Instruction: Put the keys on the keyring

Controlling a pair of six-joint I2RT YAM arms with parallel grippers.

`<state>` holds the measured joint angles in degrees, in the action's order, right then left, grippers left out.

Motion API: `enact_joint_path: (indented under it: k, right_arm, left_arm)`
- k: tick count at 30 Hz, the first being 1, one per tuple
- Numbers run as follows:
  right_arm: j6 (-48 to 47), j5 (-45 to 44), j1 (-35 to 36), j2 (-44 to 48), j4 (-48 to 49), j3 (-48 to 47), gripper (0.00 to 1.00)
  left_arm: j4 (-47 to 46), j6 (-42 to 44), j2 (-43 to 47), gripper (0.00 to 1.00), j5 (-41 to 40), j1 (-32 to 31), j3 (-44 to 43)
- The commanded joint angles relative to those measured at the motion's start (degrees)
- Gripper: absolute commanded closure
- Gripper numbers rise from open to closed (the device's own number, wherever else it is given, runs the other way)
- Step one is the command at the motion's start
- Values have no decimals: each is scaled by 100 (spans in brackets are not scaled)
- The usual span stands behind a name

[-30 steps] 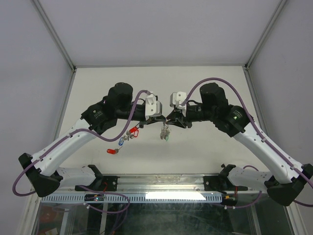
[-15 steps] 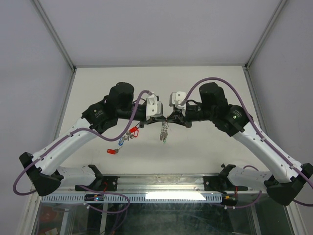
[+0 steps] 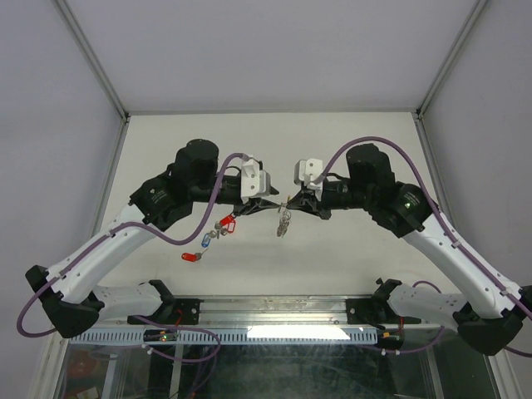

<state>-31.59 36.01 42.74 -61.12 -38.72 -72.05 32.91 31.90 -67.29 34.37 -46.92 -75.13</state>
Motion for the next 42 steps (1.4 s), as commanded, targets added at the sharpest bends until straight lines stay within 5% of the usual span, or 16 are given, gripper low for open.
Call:
enact_joint_path:
  k: [1,21,36,42]
  right_arm:
    - [42,44,24,354,470,-1,100]
    - [248,151,21,477,737,-12,100]
    - [390,201,24,551,981,105,100]
    - [590,203,22,659,1317,300,100]
  left_arm:
    - [-371,-136,268,69,-33,-28,-54]
    - [-584,-225,147,70,204,-28,218]
    - [-581,-180,57,99,304,-33,229]
    - [-583,-182,75,100,316,-29,202]
